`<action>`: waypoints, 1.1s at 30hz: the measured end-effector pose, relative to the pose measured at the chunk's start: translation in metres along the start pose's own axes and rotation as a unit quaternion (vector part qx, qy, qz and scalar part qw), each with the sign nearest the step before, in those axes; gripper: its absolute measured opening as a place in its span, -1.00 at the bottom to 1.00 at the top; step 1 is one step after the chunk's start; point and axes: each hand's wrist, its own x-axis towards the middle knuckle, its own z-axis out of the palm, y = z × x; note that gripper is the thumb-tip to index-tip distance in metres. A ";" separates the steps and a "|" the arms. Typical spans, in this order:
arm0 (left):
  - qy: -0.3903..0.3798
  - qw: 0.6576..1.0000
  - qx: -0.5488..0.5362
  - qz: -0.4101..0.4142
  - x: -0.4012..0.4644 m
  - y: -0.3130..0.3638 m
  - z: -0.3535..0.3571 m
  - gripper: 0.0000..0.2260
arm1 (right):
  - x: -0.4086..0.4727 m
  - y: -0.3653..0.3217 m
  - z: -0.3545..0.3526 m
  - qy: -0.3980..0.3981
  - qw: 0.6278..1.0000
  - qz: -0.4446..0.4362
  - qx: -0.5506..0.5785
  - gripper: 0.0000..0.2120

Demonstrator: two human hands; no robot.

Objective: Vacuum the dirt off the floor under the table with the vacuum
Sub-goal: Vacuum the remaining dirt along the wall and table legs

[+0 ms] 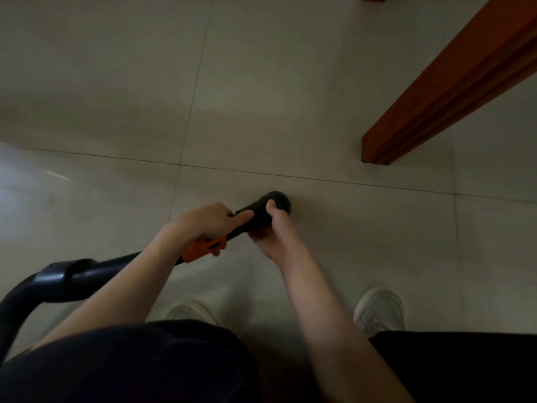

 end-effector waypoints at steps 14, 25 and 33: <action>0.102 0.990 0.046 0.090 0.019 0.046 0.017 -0.48 | 0.007 -0.050 -0.026 0.059 0.993 -0.090 0.050 -0.52; 0.134 0.983 0.045 0.118 0.027 0.041 0.011 -0.53 | 0.006 -0.084 -0.021 0.089 0.989 -0.109 0.046 -0.54; 0.174 0.974 0.025 0.143 0.026 0.043 0.007 -0.57 | 0.010 -0.116 -0.021 0.123 0.982 -0.146 0.004 -0.50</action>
